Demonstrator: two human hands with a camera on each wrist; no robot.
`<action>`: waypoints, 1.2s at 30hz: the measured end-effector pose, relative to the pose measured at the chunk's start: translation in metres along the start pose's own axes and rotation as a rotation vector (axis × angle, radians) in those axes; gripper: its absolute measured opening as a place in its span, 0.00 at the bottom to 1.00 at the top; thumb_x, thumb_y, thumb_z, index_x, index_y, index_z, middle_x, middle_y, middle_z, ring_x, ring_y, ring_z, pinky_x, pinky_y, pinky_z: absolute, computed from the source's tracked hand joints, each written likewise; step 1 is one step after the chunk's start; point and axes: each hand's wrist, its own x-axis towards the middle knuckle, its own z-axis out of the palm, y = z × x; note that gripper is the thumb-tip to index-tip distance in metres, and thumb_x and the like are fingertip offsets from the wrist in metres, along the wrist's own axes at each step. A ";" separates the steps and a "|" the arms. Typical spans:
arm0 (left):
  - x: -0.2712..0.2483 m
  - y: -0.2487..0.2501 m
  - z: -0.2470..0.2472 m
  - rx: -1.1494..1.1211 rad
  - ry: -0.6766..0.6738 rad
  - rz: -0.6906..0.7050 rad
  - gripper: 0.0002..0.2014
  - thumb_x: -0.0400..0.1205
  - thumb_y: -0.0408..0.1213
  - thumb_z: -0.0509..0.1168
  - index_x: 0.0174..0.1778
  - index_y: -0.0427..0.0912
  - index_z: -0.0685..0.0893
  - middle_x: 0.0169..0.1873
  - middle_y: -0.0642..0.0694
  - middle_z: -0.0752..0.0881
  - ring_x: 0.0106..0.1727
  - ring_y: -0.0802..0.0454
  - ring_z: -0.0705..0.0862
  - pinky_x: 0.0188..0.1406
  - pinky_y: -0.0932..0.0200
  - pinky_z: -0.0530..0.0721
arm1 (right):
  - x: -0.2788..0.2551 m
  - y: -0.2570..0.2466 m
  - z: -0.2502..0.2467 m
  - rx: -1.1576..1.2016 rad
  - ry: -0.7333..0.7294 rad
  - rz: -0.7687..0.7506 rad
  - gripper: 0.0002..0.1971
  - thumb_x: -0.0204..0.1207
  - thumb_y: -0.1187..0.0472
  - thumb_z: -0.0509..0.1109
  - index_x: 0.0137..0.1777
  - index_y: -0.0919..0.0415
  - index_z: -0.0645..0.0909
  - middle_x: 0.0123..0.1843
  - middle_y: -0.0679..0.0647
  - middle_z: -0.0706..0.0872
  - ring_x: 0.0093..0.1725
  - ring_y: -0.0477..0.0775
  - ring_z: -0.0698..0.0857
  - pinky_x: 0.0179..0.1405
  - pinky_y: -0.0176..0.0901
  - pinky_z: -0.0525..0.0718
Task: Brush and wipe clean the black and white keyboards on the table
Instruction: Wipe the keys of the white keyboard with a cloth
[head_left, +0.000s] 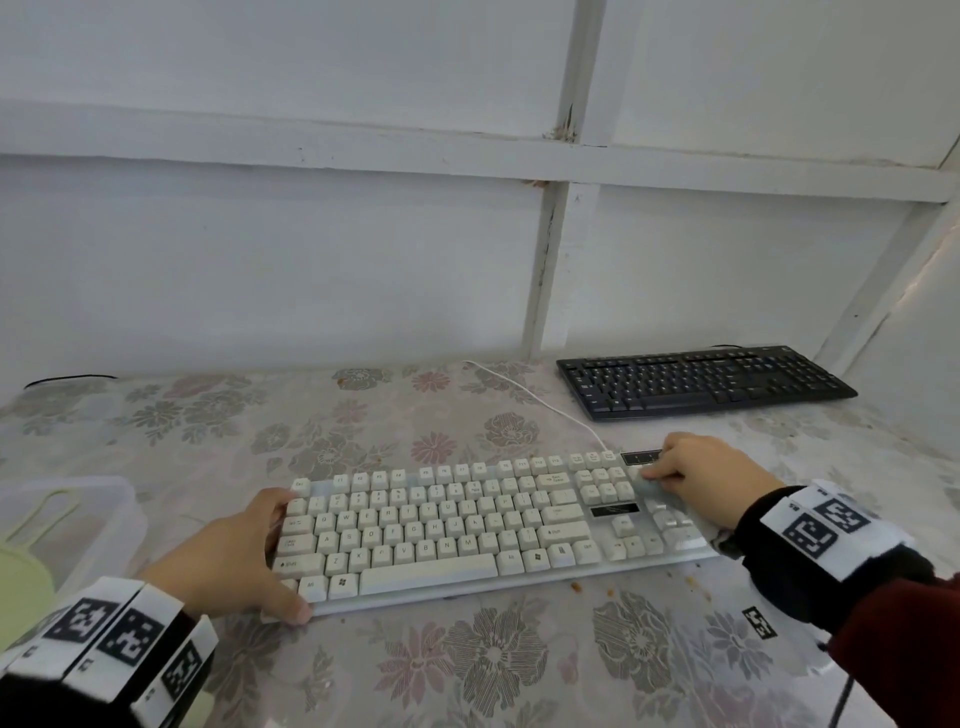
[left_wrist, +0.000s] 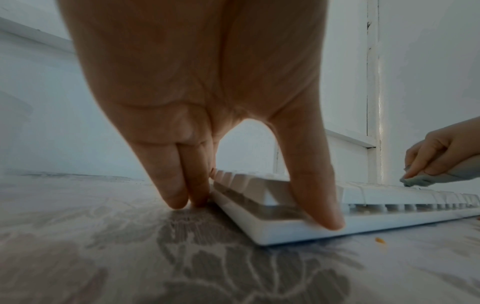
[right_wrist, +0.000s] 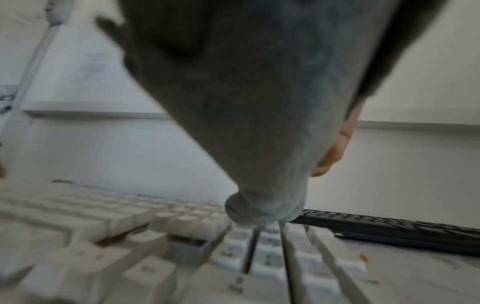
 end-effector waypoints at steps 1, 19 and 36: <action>0.000 0.000 0.000 0.006 0.001 -0.002 0.57 0.55 0.48 0.84 0.76 0.52 0.56 0.62 0.57 0.78 0.58 0.58 0.79 0.47 0.70 0.73 | 0.000 0.006 -0.002 0.024 0.016 0.018 0.15 0.83 0.54 0.60 0.58 0.54 0.87 0.54 0.54 0.80 0.52 0.53 0.80 0.48 0.37 0.74; -0.002 0.001 0.000 -0.059 0.010 -0.014 0.57 0.54 0.43 0.85 0.75 0.51 0.58 0.57 0.59 0.77 0.57 0.58 0.78 0.48 0.70 0.73 | 0.002 0.039 0.015 -0.064 0.039 0.087 0.15 0.83 0.48 0.60 0.55 0.50 0.88 0.51 0.53 0.79 0.45 0.50 0.79 0.37 0.32 0.71; -0.001 0.001 0.000 -0.037 0.000 -0.013 0.58 0.54 0.46 0.84 0.76 0.51 0.56 0.56 0.60 0.76 0.54 0.60 0.78 0.43 0.74 0.72 | 0.005 0.001 0.011 -0.024 0.043 -0.025 0.16 0.84 0.53 0.59 0.53 0.57 0.88 0.46 0.52 0.75 0.42 0.50 0.78 0.33 0.29 0.69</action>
